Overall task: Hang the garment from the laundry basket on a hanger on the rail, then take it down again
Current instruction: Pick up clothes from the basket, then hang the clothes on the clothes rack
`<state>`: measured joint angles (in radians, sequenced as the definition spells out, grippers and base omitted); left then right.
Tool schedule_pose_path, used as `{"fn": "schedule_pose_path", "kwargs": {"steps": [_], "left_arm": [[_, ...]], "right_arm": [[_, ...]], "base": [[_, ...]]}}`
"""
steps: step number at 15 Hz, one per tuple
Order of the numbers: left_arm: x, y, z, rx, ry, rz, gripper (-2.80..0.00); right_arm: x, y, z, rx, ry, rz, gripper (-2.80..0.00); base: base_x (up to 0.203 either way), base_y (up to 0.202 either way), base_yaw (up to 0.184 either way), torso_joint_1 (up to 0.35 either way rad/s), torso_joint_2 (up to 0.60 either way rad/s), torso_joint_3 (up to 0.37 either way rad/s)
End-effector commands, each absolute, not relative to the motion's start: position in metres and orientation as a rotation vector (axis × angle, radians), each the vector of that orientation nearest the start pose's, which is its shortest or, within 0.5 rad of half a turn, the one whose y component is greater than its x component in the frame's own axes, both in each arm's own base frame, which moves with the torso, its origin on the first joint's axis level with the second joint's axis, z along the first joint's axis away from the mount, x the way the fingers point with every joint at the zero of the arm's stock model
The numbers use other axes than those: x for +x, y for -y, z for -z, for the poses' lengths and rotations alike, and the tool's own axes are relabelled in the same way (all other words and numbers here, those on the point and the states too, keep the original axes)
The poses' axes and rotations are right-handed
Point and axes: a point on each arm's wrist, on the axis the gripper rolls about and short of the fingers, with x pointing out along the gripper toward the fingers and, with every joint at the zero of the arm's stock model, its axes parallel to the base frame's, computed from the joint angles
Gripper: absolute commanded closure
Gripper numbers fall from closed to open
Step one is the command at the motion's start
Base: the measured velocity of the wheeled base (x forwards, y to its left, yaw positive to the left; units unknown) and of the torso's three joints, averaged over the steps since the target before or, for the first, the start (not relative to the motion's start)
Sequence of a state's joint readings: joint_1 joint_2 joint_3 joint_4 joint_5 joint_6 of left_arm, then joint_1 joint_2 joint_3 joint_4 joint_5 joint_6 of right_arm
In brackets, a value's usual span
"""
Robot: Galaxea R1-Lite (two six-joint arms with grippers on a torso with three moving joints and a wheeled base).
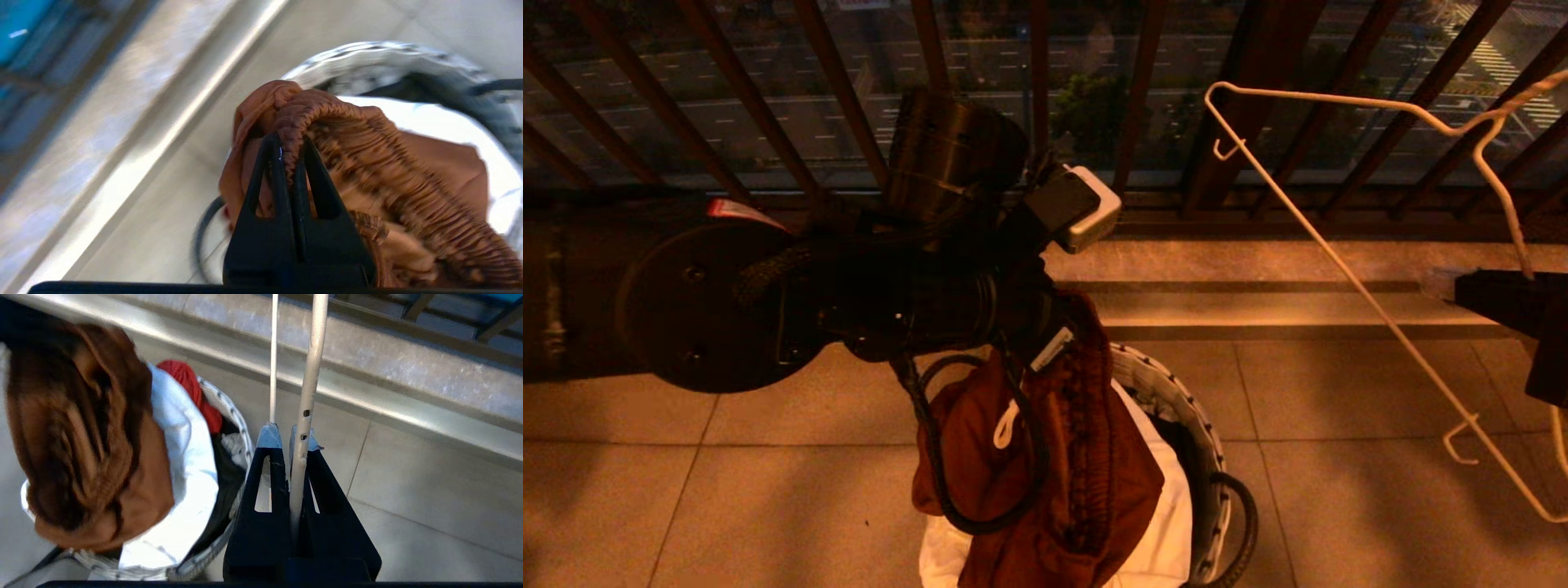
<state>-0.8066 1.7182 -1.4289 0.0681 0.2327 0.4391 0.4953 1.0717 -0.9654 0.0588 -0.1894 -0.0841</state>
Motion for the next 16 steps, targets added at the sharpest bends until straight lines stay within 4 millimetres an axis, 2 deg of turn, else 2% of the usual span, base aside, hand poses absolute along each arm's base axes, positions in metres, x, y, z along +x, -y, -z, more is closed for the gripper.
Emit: {"fn": "schedule_pose_path", "kwargs": {"steps": [1,6,11,16], "left_arm": [[0.222,0.223,-0.295,0.607,-0.171,0.567,0.0],[0.207,0.202,-0.329,0.642,-0.199,0.385,0.0],[0.198,0.189,-0.331,0.666,-0.227,0.246,0.0],[0.196,0.185,-0.337,0.656,-0.215,0.193,0.0]], "right_arm": [[0.122,-0.061,-0.307,-0.134,-0.155,-0.315,0.0],[0.105,-0.059,-0.314,-0.075,-0.188,-0.446,0.0],[0.084,-0.054,-0.319,-0.019,-0.237,-0.665,0.0],[0.078,-0.056,-0.314,0.009,-0.339,-0.846,0.0]], "base": [[0.0,0.0,0.0,0.0,0.0,0.0],[0.0,0.0,0.0,0.0,0.0,0.0],[0.0,0.0,0.0,0.0,0.0,0.0],[0.0,0.0,0.0,0.0,0.0,0.0]]}}
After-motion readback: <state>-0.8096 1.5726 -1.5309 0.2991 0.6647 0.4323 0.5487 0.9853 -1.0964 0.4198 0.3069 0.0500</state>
